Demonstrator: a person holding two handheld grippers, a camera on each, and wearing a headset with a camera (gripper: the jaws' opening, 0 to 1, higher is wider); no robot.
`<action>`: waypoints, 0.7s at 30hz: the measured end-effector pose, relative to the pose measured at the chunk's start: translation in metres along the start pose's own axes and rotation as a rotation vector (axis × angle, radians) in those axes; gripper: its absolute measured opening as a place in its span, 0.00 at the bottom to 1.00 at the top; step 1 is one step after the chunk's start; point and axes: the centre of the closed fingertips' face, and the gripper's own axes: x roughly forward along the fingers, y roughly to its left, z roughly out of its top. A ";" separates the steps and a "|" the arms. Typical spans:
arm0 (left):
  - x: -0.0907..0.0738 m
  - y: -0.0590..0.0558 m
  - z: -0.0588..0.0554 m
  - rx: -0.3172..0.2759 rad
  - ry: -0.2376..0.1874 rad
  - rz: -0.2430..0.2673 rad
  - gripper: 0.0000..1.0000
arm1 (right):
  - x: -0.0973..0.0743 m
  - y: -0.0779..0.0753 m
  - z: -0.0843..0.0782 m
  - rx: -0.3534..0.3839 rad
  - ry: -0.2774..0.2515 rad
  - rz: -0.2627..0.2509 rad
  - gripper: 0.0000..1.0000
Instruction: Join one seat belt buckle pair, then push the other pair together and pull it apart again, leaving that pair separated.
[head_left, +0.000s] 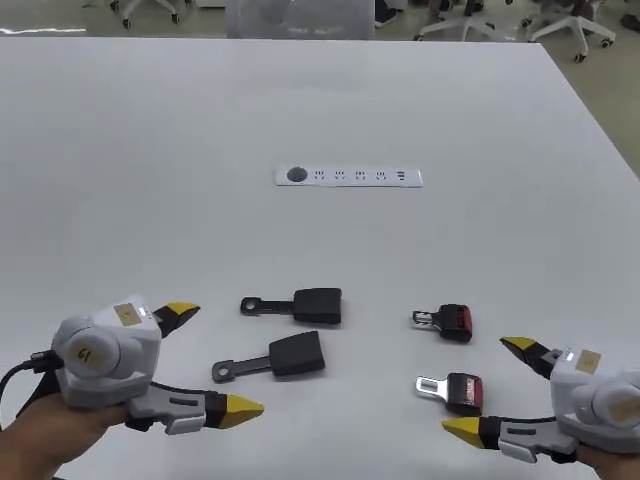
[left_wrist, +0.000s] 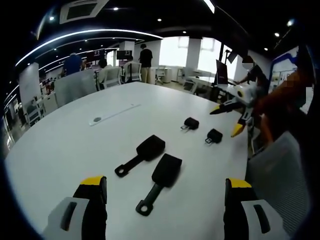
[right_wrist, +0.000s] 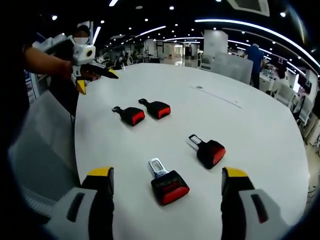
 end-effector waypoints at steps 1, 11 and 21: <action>0.002 -0.001 -0.001 0.001 0.008 -0.005 1.00 | 0.001 -0.001 -0.002 -0.003 0.005 0.006 0.89; 0.022 -0.001 -0.003 0.003 0.047 -0.039 1.00 | 0.009 -0.007 -0.010 -0.017 0.041 0.060 0.85; 0.044 -0.003 -0.003 0.027 0.091 -0.092 0.99 | 0.021 -0.007 -0.015 -0.040 0.075 0.126 0.84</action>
